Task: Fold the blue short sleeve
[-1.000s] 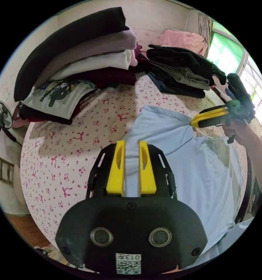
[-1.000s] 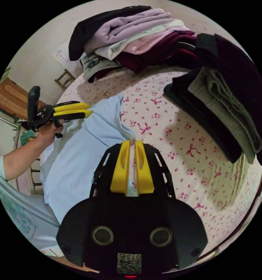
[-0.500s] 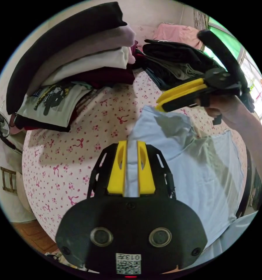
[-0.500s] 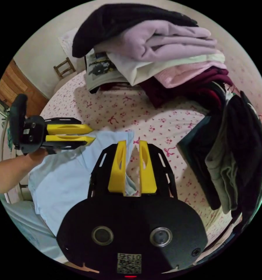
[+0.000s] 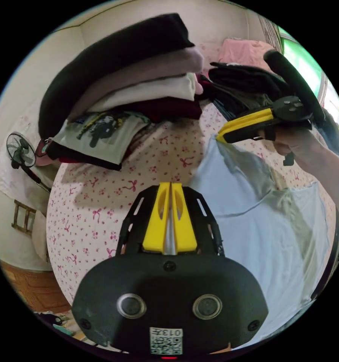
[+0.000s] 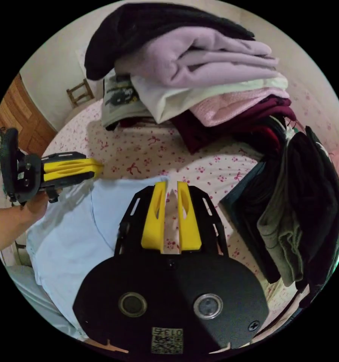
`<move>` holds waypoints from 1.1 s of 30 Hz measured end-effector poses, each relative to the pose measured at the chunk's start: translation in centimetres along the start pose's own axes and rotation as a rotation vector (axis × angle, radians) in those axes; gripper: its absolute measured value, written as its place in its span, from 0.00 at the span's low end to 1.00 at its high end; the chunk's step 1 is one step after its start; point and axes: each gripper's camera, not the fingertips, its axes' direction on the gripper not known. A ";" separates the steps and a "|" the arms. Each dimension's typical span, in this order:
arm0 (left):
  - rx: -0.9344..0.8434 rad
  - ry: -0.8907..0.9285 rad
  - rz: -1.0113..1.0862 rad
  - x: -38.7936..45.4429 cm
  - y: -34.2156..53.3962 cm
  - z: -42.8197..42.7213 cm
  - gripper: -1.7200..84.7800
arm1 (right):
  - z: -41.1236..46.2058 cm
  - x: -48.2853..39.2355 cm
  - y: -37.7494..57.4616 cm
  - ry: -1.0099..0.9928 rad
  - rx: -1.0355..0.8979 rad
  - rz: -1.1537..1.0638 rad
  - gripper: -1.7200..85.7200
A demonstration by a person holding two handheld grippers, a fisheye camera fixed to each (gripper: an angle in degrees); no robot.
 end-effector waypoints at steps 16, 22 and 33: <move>-0.039 0.020 -0.002 -1.5 7.7 -4.5 0.08 | -5.2 4.0 3.9 0.009 0.143 0.158 0.06; -0.124 0.165 0.044 -2.1 9.0 -3.6 0.10 | -3.9 3.0 2.3 -0.061 0.060 -0.004 0.07; -0.126 0.157 0.199 -0.8 9.3 -3.8 0.03 | 2.1 2.1 -0.8 -0.096 -0.166 -0.136 0.05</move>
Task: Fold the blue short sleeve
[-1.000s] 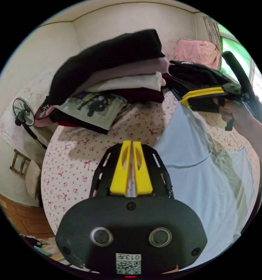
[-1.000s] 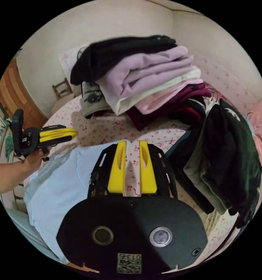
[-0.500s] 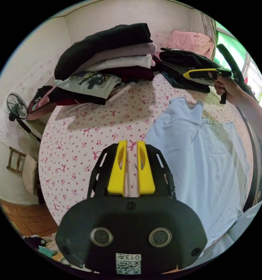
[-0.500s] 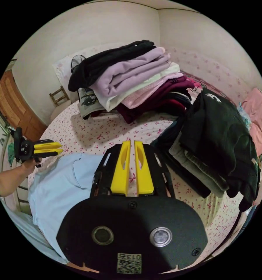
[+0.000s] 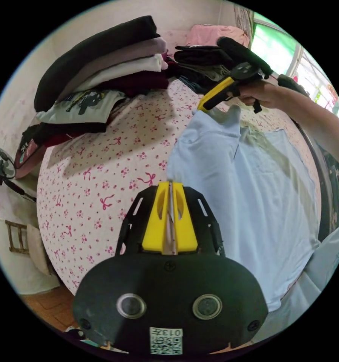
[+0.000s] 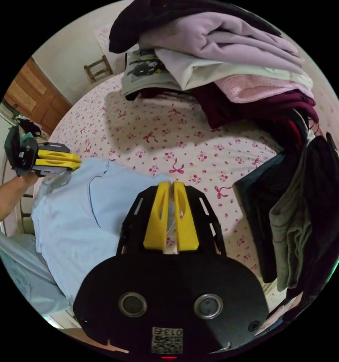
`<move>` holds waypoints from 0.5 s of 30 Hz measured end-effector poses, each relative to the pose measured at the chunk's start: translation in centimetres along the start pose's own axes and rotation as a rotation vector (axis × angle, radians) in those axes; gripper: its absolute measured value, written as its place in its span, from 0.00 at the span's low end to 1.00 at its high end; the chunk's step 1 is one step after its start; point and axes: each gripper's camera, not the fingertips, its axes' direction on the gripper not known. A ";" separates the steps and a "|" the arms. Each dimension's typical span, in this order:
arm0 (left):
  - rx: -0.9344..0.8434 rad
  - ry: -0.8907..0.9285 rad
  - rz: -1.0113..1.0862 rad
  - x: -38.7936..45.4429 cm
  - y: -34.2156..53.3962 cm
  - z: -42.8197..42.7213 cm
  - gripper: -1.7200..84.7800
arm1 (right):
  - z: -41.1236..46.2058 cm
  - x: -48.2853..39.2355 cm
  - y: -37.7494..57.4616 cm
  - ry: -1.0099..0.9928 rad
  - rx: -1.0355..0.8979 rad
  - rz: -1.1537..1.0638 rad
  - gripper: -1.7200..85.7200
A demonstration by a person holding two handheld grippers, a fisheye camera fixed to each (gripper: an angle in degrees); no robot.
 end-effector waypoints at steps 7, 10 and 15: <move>0.174 -0.120 -0.172 -2.3 3.6 -3.4 0.02 | -2.1 1.0 -1.8 -0.013 0.189 0.042 0.03; 0.137 -0.118 -0.181 -2.8 4.2 -2.7 0.02 | -1.5 1.8 -2.9 -0.048 0.231 0.093 0.03; 0.070 -0.156 -0.138 -2.6 3.4 -0.8 0.02 | 1.3 3.2 -4.5 -0.032 0.118 0.180 0.03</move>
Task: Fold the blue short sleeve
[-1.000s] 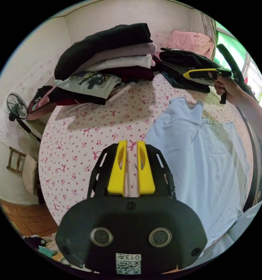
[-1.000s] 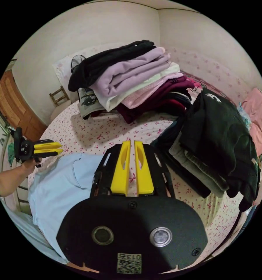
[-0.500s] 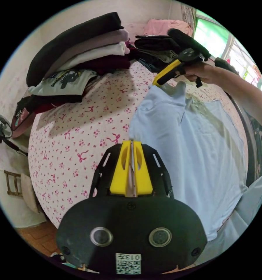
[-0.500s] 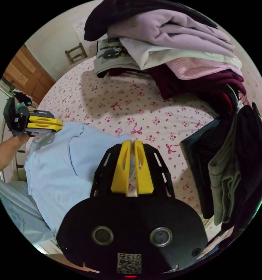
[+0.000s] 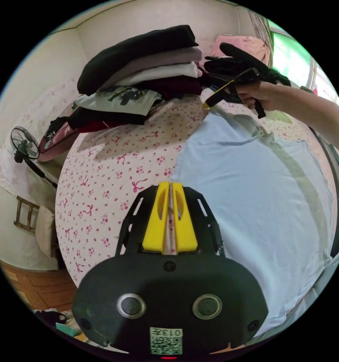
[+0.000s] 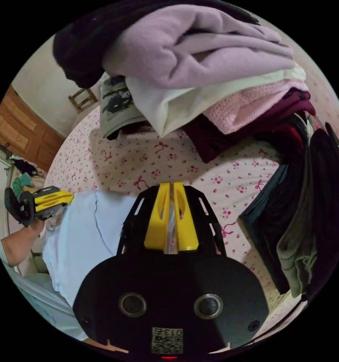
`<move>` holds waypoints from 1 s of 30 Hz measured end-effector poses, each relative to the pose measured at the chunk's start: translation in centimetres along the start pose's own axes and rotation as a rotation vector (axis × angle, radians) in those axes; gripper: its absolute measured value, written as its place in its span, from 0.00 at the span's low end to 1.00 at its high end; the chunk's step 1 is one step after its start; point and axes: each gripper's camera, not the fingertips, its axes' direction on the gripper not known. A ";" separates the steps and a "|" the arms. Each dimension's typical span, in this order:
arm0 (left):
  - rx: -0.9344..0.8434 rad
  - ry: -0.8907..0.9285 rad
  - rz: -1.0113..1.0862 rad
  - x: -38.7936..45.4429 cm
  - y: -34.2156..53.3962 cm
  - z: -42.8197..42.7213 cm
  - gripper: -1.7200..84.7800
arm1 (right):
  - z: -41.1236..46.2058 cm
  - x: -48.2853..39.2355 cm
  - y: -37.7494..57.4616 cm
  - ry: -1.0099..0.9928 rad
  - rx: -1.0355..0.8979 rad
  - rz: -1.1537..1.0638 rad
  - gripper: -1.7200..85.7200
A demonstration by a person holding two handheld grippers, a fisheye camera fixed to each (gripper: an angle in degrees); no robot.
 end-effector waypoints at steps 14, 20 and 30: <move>0.106 0.172 -0.207 -6.0 1.5 -4.2 0.03 | -3.3 0.7 4.2 -0.103 0.037 -0.059 0.02; 0.008 0.159 -0.033 -1.4 1.3 -4.5 0.03 | -0.1 -1.4 4.6 0.057 -0.059 -0.132 0.02; 0.066 0.035 -0.067 -1.5 0.2 -5.0 0.02 | -4.0 2.7 7.0 -0.044 0.144 0.063 0.05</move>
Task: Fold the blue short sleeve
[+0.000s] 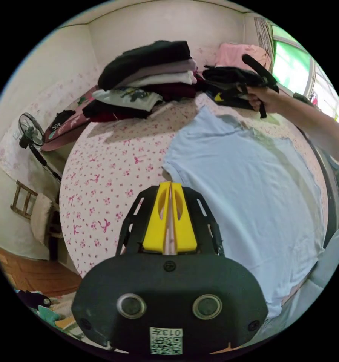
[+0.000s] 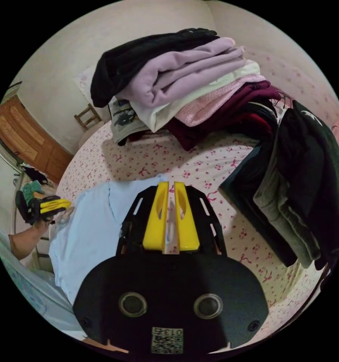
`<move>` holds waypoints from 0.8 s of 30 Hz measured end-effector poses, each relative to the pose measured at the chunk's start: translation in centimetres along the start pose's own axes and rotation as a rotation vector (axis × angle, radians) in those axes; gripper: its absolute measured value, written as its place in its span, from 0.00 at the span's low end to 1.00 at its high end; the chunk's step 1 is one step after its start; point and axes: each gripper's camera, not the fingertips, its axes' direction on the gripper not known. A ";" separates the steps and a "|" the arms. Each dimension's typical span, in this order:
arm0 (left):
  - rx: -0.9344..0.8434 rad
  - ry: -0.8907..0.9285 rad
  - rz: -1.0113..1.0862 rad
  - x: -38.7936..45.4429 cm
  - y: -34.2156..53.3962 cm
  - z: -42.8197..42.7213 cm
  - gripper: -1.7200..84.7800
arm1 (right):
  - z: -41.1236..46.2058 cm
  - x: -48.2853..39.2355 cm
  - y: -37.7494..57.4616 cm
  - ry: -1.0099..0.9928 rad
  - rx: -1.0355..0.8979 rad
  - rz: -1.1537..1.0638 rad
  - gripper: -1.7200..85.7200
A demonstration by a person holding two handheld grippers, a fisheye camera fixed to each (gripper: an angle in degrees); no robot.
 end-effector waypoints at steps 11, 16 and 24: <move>0.002 0.334 0.133 0.9 -18.1 7.9 0.12 | 0.0 0.1 7.0 -0.130 -0.121 -0.037 0.11; -0.119 0.344 0.204 3.2 -23.8 12.5 0.10 | 0.4 -0.3 7.4 -0.117 -0.140 -0.053 0.05; 0.138 0.202 0.291 3.6 -24.5 10.0 0.07 | -4.3 -3.7 10.4 0.097 0.137 -0.160 0.03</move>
